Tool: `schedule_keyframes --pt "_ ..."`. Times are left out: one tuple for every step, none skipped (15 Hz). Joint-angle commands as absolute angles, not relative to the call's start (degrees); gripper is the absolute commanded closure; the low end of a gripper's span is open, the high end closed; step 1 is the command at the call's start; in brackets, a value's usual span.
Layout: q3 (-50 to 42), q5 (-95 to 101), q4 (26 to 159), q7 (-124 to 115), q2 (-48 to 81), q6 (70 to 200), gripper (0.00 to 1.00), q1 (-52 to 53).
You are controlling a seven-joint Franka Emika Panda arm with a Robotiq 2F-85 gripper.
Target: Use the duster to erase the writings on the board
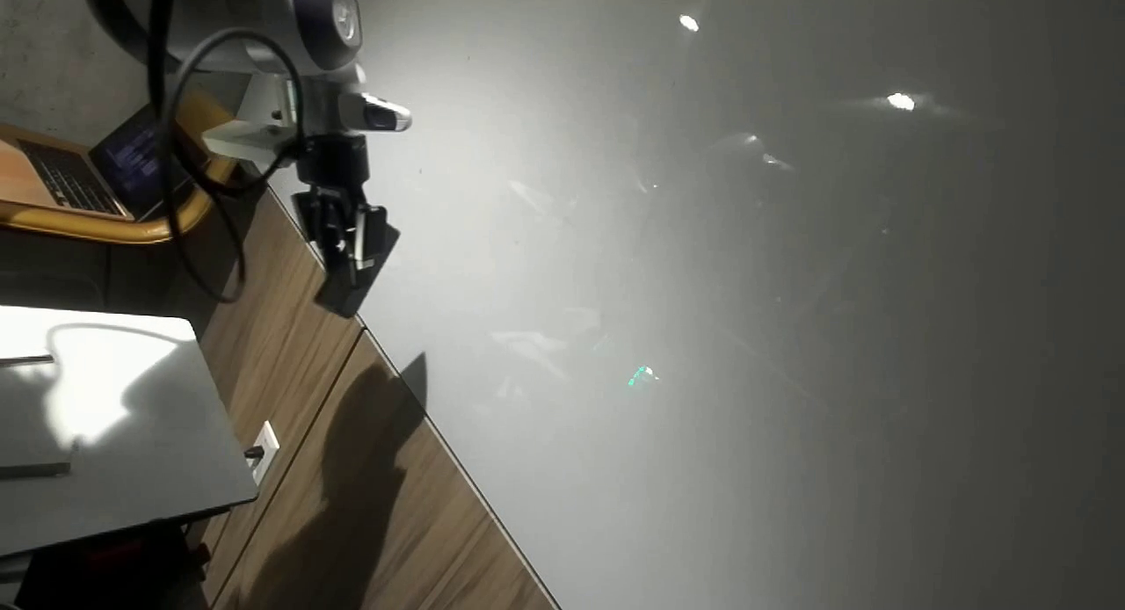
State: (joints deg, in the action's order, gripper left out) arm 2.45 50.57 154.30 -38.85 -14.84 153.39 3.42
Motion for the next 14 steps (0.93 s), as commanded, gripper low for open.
schedule_keyframes --pt "2.8 40.7 158.7 -30.5 -17.8 144.8 0.70 9.5" --pt "3.0 37.4 158.9 -28.2 -18.1 141.8 0.70 11.5" --pt "3.4 33.9 159.5 -26.5 -19.3 138.4 0.70 13.3" --pt "3.5 31.0 159.4 -25.0 -20.0 135.3 0.70 15.0" --pt "3.4 28.4 159.2 -23.5 -20.2 132.8 0.70 16.5" --pt "3.3 26.4 159.0 -22.4 -20.5 130.6 0.70 17.5" --pt "7.4 22.6 158.9 -19.9 -20.7 129.0 0.70 14.2" --pt "7.5 21.0 158.9 -19.0 -20.4 127.4 0.70 13.9" --pt "7.8 19.5 158.9 -17.7 -20.2 126.3 0.70 13.2" --pt "7.5 18.9 158.9 -16.2 -19.8 126.8 0.70 12.2" --pt "7.4 18.9 158.9 -15.3 -19.2 127.2 0.70 11.0" --pt "6.7 19.0 158.9 -14.1 -18.5 128.6 0.70 9.7" --pt "5.9 18.8 159.0 -12.6 -18.0 129.5 0.70 8.5" --pt "5.5 18.8 158.5 -11.6 -17.3 129.3 0.70 7.3"
